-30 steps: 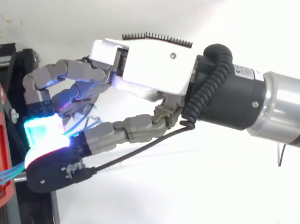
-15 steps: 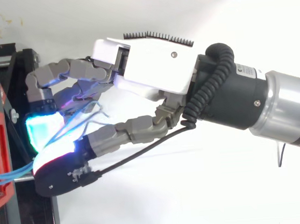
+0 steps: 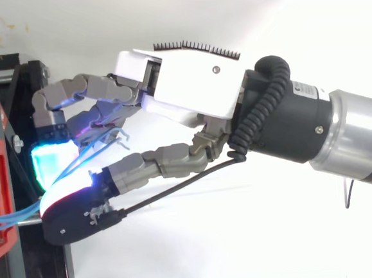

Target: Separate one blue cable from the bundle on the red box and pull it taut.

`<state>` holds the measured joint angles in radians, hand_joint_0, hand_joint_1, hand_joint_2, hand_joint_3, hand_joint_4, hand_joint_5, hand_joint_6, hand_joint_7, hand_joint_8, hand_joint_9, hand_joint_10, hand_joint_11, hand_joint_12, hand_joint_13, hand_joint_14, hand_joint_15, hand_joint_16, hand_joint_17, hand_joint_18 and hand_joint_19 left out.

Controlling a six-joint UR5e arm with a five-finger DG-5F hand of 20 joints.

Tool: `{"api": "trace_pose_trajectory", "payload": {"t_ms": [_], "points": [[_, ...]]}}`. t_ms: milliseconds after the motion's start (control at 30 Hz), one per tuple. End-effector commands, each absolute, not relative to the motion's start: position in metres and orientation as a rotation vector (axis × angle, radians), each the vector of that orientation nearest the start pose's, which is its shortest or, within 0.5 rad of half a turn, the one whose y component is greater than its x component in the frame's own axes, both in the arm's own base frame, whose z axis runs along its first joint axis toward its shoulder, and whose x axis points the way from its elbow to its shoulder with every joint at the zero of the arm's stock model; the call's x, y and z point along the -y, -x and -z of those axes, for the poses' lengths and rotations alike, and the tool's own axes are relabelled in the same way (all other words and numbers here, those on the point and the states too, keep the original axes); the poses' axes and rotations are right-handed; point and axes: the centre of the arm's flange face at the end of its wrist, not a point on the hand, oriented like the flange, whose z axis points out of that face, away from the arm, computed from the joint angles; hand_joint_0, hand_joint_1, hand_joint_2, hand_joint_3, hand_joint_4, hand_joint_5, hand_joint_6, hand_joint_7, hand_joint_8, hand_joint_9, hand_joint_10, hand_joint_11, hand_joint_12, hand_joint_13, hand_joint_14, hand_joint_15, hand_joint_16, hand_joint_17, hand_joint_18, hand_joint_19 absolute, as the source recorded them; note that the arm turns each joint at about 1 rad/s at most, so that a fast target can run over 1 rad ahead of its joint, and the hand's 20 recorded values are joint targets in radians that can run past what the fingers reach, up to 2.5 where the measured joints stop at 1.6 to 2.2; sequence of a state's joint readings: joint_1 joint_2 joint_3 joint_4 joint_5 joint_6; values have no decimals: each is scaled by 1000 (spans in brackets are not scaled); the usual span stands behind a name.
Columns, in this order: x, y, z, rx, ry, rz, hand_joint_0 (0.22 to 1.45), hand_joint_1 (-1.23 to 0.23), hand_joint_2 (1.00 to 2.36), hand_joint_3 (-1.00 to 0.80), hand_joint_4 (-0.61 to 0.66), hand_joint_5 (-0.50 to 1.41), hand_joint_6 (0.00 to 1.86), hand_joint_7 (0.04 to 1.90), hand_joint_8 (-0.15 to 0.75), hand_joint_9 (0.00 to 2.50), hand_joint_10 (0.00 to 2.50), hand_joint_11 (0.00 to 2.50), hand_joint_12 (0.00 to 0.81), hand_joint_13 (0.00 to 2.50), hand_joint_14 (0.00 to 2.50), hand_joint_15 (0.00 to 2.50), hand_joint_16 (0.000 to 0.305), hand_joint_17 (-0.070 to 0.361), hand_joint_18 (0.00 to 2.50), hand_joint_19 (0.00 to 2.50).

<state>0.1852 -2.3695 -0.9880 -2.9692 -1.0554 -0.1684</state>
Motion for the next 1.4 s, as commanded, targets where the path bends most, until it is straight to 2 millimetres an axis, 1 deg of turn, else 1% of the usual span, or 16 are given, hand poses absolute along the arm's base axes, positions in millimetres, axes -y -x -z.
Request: {"api": "trace_pose_trajectory", "payload": {"t_ms": [0, 67, 133, 233, 367, 633, 667, 767, 833, 900, 967, 1167, 1200, 1333, 1367], "points": [[36, -790, -272, -1090, -1266, -816, 554, -730, 1000, -500, 256, -96, 501, 1334, 354, 908, 13, 457, 424, 782, 11, 350, 57, 128, 771, 625], [36, -790, -271, -1088, -1270, -816, 556, -753, 1000, -500, 260, -95, 501, 1331, 358, 909, 13, 456, 424, 783, 10, 344, 57, 128, 772, 617], [36, -790, -272, -1086, -1270, -818, 590, -774, 1003, -452, 248, -90, 501, 1363, 353, 928, 12, 474, 417, 789, 11, 352, 56, 125, 767, 623], [35, -790, -271, -1089, -1270, -821, 628, -660, 1012, -328, 238, -81, 500, 1380, 348, 964, 15, 476, 412, 803, 12, 344, 55, 123, 773, 634], [35, -790, -272, -1089, -1270, -821, 629, -574, 1014, -291, 240, -73, 501, 1362, 345, 970, 12, 451, 408, 804, 11, 354, 55, 123, 772, 641], [35, -790, -271, -1089, -1270, -821, 624, -538, 1015, -228, 243, -67, 502, 1342, 357, 988, 11, 445, 426, 820, 12, 354, 58, 131, 789, 634], [35, -790, -271, -1089, -1270, -821, 626, -541, 1014, -216, 263, -66, 502, 1340, 364, 992, 11, 442, 430, 824, 11, 352, 59, 133, 798, 621], [35, -790, -271, -1089, -1270, -821, 630, -547, 1014, -186, 254, -66, 502, 1339, 368, 989, 11, 441, 437, 826, 10, 349, 60, 136, 807, 616], [35, -790, -271, -1089, -1270, -821, 632, -585, 1012, -172, 269, -67, 502, 1341, 369, 992, 13, 433, 443, 828, 12, 346, 62, 138, 816, 610], [35, -790, -271, -1089, -1270, -821, 613, -694, 1012, -154, 275, -77, 501, 1343, 382, 976, 11, 450, 454, 823, 11, 348, 64, 144, 826, 593], [35, -790, -272, -1088, -1270, -822, 609, -733, 1012, -149, 272, -82, 501, 1356, 378, 950, 11, 446, 451, 811, 11, 352, 64, 143, 820, 596], [35, -790, -273, -1086, -1269, -823, 614, -760, 1013, -163, 268, -88, 500, 1378, 373, 932, 13, 459, 443, 801, 10, 352, 62, 140, 801, 602], [35, -790, -272, -1088, -1270, -822, 615, -760, 1013, -169, 267, -88, 500, 1374, 369, 930, 11, 454, 442, 799, 10, 349, 62, 139, 799, 596], [35, -791, -271, -1088, -1270, -822, 593, -752, 1012, -316, 235, -92, 501, 1387, 348, 903, 12, 459, 417, 772, 11, 362, 56, 127, 747, 634], [35, -791, -271, -1088, -1270, -822, 593, -748, 1011, -334, 243, -91, 501, 1381, 347, 903, 12, 463, 417, 772, 13, 357, 56, 127, 747, 632]]}}
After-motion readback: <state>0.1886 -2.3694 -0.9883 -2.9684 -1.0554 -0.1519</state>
